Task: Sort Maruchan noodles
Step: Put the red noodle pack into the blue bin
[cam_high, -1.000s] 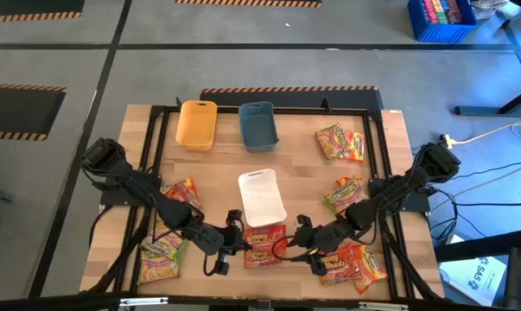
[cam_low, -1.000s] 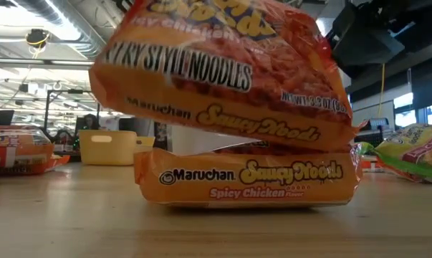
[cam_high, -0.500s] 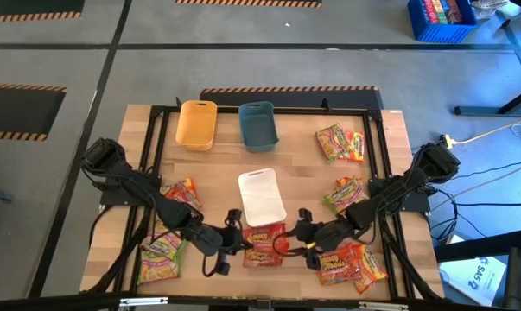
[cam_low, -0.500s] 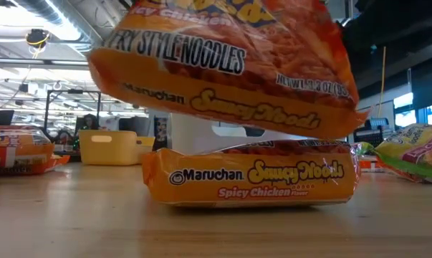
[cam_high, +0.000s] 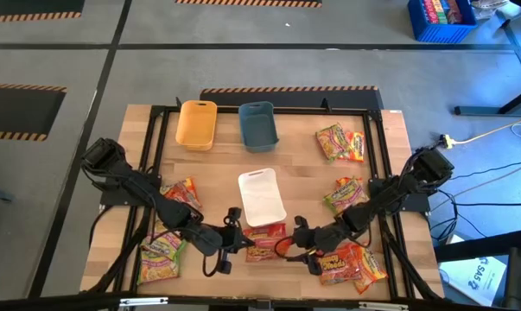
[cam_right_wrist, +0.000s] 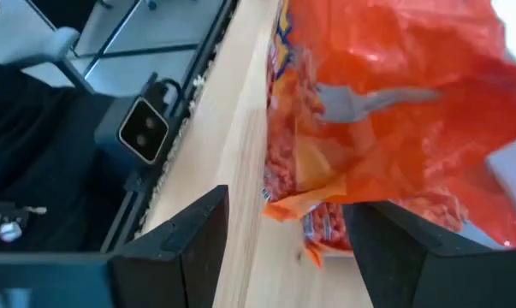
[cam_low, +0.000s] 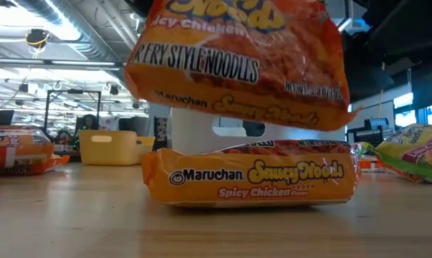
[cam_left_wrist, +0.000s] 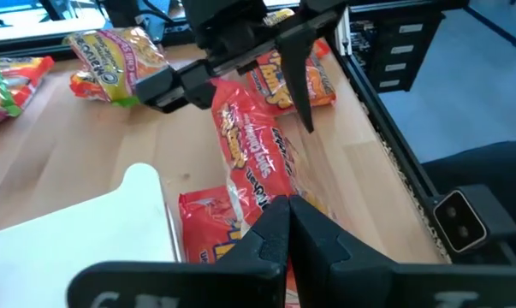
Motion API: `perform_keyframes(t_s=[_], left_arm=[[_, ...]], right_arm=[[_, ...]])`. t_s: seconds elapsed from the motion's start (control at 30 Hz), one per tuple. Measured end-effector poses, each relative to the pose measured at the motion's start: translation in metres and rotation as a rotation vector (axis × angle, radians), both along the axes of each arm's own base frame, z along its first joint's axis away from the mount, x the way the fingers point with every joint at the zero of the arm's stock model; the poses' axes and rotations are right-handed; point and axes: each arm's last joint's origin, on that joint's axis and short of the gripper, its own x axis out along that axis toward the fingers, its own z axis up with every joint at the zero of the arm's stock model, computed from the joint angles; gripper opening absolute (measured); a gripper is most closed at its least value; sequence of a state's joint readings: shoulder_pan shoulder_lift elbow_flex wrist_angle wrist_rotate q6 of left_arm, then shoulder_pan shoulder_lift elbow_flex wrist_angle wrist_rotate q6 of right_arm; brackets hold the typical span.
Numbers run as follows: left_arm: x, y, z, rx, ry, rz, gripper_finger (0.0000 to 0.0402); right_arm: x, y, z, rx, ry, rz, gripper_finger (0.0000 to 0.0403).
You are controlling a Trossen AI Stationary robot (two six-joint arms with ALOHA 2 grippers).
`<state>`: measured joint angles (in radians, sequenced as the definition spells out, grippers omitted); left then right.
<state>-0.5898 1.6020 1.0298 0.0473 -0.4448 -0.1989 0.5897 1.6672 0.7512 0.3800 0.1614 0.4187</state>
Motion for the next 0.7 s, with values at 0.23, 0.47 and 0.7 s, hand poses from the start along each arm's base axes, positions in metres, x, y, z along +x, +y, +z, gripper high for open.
perform_keyframes(t_s=[0.23,0.47,0.7], left_arm=[[0.0012,-0.0009,0.0035,0.004,-0.035,0.004,0.0],[0.0023,-0.0017,0.0063,0.013,-0.064,-0.011,0.0],[0.0028,-0.0015,0.0059,0.012,-0.061,-0.018,0.0]], right_arm=[[0.0029,-0.0021,0.0038,-0.048,-0.08,-0.095,0.0214],[0.005,-0.0059,0.0059,-0.107,-0.131,-0.207,0.0214],[0.006,-0.0085,0.0079,-0.182,-0.172,-0.288,0.0214]])
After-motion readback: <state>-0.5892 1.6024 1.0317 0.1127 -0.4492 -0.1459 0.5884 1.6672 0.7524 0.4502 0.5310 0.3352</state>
